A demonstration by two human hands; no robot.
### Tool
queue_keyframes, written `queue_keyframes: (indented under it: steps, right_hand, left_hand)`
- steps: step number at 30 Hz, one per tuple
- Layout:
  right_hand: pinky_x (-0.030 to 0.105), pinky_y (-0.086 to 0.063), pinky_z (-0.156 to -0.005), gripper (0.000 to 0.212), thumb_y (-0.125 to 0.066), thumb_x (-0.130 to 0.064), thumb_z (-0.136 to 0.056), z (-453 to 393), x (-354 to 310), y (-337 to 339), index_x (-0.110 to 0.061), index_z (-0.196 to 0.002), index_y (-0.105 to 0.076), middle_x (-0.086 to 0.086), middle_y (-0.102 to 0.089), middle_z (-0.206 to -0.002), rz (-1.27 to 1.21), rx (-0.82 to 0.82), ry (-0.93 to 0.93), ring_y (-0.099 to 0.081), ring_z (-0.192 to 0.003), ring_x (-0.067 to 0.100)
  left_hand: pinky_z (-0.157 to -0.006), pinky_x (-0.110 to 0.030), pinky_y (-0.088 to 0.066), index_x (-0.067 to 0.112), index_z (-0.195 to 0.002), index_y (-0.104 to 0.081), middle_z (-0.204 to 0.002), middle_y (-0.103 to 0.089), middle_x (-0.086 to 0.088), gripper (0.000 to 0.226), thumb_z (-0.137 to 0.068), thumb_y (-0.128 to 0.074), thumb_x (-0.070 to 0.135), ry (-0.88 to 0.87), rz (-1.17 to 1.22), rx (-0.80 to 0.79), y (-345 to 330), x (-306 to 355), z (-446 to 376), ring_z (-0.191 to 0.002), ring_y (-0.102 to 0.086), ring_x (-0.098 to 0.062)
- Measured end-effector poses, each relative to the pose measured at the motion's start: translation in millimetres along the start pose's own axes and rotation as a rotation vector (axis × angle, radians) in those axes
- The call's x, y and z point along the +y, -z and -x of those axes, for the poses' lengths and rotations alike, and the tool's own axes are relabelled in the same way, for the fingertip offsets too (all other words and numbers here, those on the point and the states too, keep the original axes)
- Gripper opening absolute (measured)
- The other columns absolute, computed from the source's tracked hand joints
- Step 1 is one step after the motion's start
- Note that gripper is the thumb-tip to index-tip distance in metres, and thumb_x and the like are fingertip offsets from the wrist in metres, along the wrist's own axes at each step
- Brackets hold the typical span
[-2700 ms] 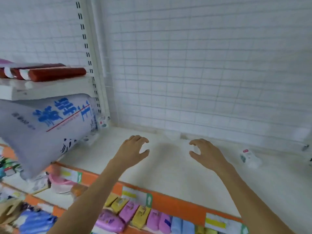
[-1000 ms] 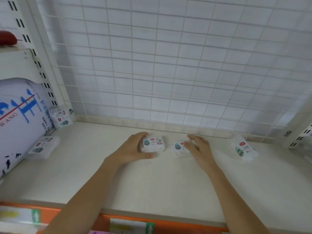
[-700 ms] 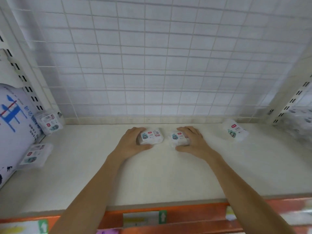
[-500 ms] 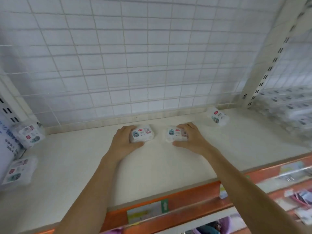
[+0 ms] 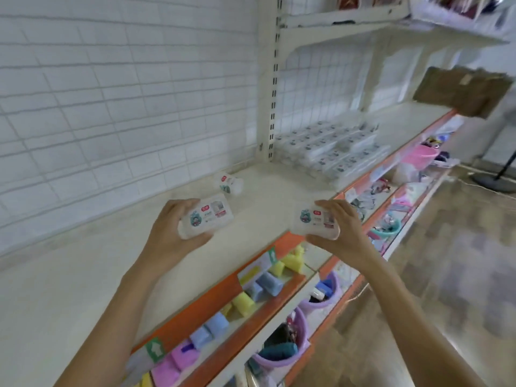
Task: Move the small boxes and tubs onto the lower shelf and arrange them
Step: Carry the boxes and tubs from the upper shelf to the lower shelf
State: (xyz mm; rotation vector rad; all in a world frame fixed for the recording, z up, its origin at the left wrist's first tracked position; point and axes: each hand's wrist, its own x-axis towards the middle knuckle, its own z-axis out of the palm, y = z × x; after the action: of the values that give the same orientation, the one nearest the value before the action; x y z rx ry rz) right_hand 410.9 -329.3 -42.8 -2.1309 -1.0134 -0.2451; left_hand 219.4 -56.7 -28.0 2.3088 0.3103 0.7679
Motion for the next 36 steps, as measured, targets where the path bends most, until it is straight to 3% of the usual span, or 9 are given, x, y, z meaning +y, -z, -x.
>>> queue_keyframes:
  steps: [3,10,14,17,21,23,27,31,36]
  right_hand:
    - [0.033,-0.033,-0.093,0.073,-0.073,-0.043,-0.06,24,34,47,-0.011,-0.124,-0.053,0.011,-0.048,-0.117,0.052,0.04,-0.082,-0.043,-0.109,0.026]
    - [0.037,-0.039,-0.096,0.076,-0.07,-0.05,-0.058,78,121,149,-0.017,-0.124,-0.051,-0.003,-0.043,-0.113,0.115,0.102,-0.186,-0.041,-0.108,0.019]
    - [0.046,-0.044,-0.094,0.072,-0.065,-0.06,-0.057,104,171,188,-0.032,-0.12,-0.045,-0.008,-0.039,-0.113,0.104,0.125,-0.219,-0.046,-0.112,0.028]
    - [0.05,-0.045,-0.092,0.074,-0.067,-0.057,-0.057,118,208,207,-0.026,-0.122,-0.049,-0.007,-0.041,-0.109,0.114,0.127,-0.248,-0.048,-0.108,0.029]
    - [0.033,-0.036,-0.093,0.086,-0.06,-0.06,-0.054,122,244,223,-0.015,-0.127,-0.05,-0.007,-0.039,-0.108,0.156,0.113,-0.276,-0.042,-0.111,0.026]
    - [0.028,-0.033,-0.092,0.085,-0.063,-0.056,-0.055,115,258,228,-0.014,-0.129,-0.049,-0.007,-0.038,-0.109,0.167,0.091,-0.297,-0.04,-0.112,0.024]
    - [0.036,-0.042,-0.096,0.075,-0.076,-0.039,-0.063,91,289,226,-0.02,-0.13,-0.047,-0.01,-0.038,-0.111,0.129,0.041,-0.293,-0.04,-0.114,0.022]
    - [0.037,-0.04,-0.1,0.073,-0.08,-0.029,-0.068,32,319,220,-0.023,-0.132,-0.045,-0.012,-0.035,-0.116,0.122,-0.011,-0.237,-0.034,-0.115,0.014]
    - [0.037,-0.041,-0.102,0.074,-0.076,-0.033,-0.072,-66,344,199,-0.025,-0.136,-0.04,-0.002,-0.036,-0.134,0.123,-0.137,-0.119,-0.036,-0.119,0.014]
  left_hand:
    - [-0.092,-0.015,-0.027,0.02,-0.126,-0.051,-0.116,-0.046,0.006,0.081,-0.056,-0.056,0.06,-0.079,-0.022,-0.045,-54,35,-18,-0.109,-0.039,-0.004]
    - [-0.086,0.004,-0.022,0.015,-0.125,-0.052,-0.117,-0.047,0.004,0.074,-0.057,-0.068,0.041,-0.173,0.044,-0.144,-188,125,-46,-0.108,-0.036,-0.009]
    - [-0.087,-0.011,-0.03,0.026,-0.123,-0.05,-0.112,-0.045,0.013,0.078,-0.052,-0.059,0.058,-0.146,0.095,-0.178,-248,156,-49,-0.104,-0.033,-0.002]
    - [-0.093,-0.024,-0.031,0.024,-0.122,-0.05,-0.115,-0.045,0.009,0.079,-0.052,-0.059,0.059,-0.151,0.079,-0.213,-284,171,-53,-0.108,-0.034,-0.006]
    - [-0.097,-0.029,-0.029,0.014,-0.13,-0.048,-0.127,-0.045,-0.006,0.072,-0.067,-0.079,0.027,-0.165,0.005,-0.274,-319,188,-68,-0.118,-0.034,-0.017]
    - [-0.095,-0.027,-0.027,0.014,-0.131,-0.046,-0.128,-0.045,-0.008,0.07,-0.07,-0.079,0.02,-0.177,-0.016,-0.286,-332,192,-78,-0.12,-0.033,-0.019]
    - [-0.096,-0.023,-0.023,0.015,-0.132,-0.046,-0.131,-0.043,-0.006,0.076,-0.064,-0.071,0.037,-0.139,-0.048,-0.276,-347,192,-104,-0.124,-0.032,-0.021]
    - [-0.09,-0.013,-0.023,0.017,-0.129,-0.049,-0.118,-0.044,0.004,0.081,-0.056,-0.063,0.05,-0.113,-0.028,-0.15,-355,182,-142,-0.112,-0.031,-0.007]
    - [-0.095,-0.016,-0.022,0.018,-0.131,-0.048,-0.122,-0.041,0.009,0.07,-0.069,-0.079,0.032,-0.094,-0.094,-0.046,-357,160,-201,-0.12,-0.03,-0.01]
